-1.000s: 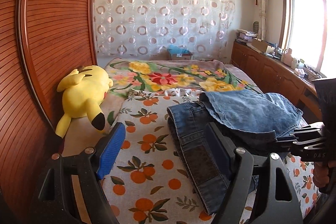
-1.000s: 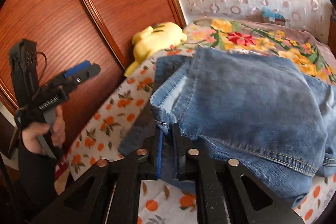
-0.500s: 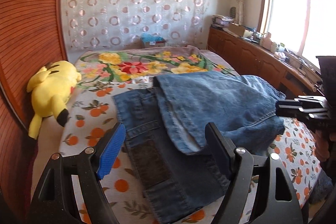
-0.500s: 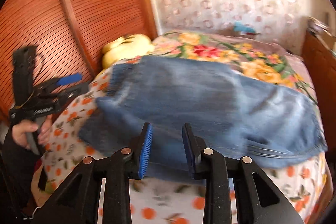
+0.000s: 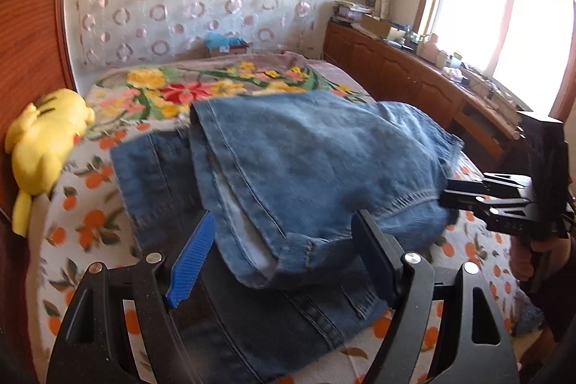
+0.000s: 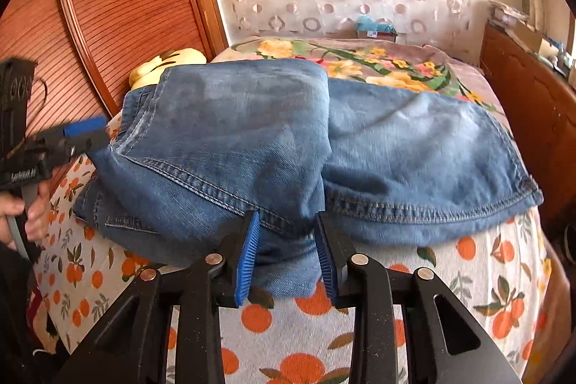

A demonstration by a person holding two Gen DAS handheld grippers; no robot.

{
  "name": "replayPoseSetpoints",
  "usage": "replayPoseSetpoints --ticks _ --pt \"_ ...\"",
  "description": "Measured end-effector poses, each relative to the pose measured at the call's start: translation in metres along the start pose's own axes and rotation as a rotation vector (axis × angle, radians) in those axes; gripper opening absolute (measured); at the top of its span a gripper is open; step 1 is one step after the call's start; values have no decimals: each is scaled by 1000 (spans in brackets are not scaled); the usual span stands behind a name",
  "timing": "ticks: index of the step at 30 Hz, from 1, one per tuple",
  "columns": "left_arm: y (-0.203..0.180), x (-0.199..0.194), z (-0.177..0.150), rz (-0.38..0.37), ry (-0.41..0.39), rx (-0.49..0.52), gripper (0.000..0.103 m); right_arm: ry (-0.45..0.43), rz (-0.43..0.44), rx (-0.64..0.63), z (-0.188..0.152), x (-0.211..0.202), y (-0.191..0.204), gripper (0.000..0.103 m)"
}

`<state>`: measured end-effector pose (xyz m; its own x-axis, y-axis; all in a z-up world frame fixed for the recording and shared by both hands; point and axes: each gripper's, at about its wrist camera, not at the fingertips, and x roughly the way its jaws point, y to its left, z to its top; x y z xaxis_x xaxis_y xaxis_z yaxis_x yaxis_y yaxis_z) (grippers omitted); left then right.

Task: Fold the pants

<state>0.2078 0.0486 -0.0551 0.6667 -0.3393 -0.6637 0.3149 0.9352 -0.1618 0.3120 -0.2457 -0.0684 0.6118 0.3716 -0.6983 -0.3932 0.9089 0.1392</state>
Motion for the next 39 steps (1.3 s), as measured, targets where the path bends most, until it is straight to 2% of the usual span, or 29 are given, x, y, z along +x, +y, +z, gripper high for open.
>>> replayPoseSetpoints --ticks 2,7,9,11,13,16,23,28,32,35,39 --pt "-4 1 -5 0 12 7 77 4 0 16 -1 -1 -8 37" --pt "-10 2 -14 -13 37 17 57 12 -16 26 -9 2 -15 41" --pt "-14 0 -17 -19 41 23 52 6 -40 8 -10 0 -10 44" --pt "-16 -3 -19 -25 39 36 41 -7 -75 -32 -12 1 -4 44" --pt "-19 -8 -24 -32 36 46 25 -17 -106 -63 -13 -1 2 45" --pt "-21 -17 -33 -22 29 65 16 -30 -120 -74 -14 -5 7 45" --pt "-13 -57 -43 -10 -63 -2 13 -76 -126 -45 -16 -20 -4 45" --pt "0 -45 -55 10 15 -30 13 -71 -127 -27 -18 -26 -11 45" --pt "1 -44 -59 24 26 -29 16 -57 -127 -23 -18 -24 -12 45" --pt "5 -48 -50 52 10 -42 29 -57 -136 -31 -16 -25 -9 45" --pt "17 -49 -34 98 -24 -49 52 -50 -152 -23 -16 -22 -13 45"
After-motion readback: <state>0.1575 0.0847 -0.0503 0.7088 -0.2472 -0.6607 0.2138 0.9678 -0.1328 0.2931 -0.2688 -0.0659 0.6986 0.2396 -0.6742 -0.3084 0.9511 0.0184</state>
